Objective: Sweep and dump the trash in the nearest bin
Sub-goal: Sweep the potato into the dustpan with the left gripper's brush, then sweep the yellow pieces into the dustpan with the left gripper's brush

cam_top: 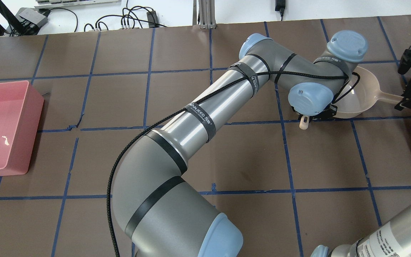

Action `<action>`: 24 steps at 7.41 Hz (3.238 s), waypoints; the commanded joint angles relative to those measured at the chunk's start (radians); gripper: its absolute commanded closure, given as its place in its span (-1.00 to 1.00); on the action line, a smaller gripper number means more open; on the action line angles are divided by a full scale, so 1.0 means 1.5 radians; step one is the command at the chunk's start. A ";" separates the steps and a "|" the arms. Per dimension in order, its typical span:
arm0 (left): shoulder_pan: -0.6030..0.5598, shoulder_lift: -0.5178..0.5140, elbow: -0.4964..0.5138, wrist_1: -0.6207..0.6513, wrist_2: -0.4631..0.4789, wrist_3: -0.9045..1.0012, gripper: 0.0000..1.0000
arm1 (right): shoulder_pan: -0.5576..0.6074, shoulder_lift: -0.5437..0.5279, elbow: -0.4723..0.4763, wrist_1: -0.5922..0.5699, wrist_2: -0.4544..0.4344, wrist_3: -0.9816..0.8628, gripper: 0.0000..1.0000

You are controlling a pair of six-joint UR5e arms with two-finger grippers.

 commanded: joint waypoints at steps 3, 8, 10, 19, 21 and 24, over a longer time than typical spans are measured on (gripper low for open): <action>-0.019 0.045 -0.014 -0.007 0.000 -0.083 1.00 | 0.001 0.001 -0.001 -0.001 0.000 0.001 0.67; 0.055 -0.042 0.103 0.012 0.072 -0.004 0.99 | 0.001 0.001 0.000 -0.002 0.000 0.001 0.67; 0.093 -0.080 0.140 0.018 0.078 0.024 0.99 | 0.001 0.015 -0.004 -0.009 -0.001 -0.003 0.67; 0.064 -0.100 0.130 0.014 0.032 0.155 0.94 | 0.001 0.030 -0.053 -0.004 -0.026 -0.009 0.66; 0.031 -0.095 0.128 -0.006 0.032 0.153 0.94 | 0.001 0.033 -0.053 -0.003 -0.026 -0.008 0.65; -0.009 -0.079 0.127 -0.011 0.026 0.128 0.94 | 0.001 0.033 -0.053 -0.002 -0.025 -0.008 0.64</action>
